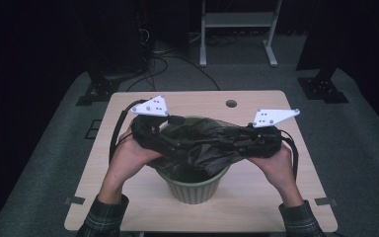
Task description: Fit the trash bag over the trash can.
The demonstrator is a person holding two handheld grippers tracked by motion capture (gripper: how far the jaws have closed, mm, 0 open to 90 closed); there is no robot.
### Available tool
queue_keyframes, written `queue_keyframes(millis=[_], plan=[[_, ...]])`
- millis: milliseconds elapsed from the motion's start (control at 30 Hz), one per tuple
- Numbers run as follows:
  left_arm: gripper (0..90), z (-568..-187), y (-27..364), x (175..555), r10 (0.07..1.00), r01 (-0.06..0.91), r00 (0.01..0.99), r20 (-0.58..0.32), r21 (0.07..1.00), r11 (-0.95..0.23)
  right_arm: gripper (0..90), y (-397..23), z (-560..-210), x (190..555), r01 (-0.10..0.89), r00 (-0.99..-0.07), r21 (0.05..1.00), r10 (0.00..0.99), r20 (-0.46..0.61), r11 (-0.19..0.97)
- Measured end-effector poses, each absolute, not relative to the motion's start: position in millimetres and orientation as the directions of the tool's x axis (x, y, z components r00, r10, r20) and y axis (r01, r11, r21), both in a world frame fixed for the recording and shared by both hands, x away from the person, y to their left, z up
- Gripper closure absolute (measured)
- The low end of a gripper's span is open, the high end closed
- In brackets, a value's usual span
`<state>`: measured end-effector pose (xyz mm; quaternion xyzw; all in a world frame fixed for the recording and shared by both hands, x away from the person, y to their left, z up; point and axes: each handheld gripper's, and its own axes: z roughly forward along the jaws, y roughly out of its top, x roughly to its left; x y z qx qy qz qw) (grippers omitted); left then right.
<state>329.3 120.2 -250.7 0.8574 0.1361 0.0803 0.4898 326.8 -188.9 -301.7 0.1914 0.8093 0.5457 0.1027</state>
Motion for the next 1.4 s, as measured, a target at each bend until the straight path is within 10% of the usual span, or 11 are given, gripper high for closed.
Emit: queue_keyframes(millis=[200,433,700,1167,1400], plan=[[22.7,-258,118,328,0.322,0.157,0.946,0.022,0.841,-0.518,54.8,-189,-304,327,0.204,-0.904,0.921,0.424,0.048,0.331],[73.0,-261,127,330,0.303,0.166,0.953,0.001,0.834,-0.526,55.3,-190,-305,326,0.204,-0.903,0.922,0.426,0.048,0.329],[89.9,-257,142,329,0.293,0.177,0.955,-0.039,0.868,-0.464,55.5,-188,-303,325,0.194,-0.906,0.924,0.421,0.041,0.328],[90.0,-259,157,334,0.327,0.200,0.944,-0.048,0.871,-0.448,57.1,-181,-304,360,0.235,-0.857,0.904,0.515,0.019,0.358],[90.0,-260,168,341,0.363,0.216,0.930,-0.056,0.882,-0.418,89.7,-181,-308,361,0.217,-0.867,0.909,0.498,0.012,0.356]])
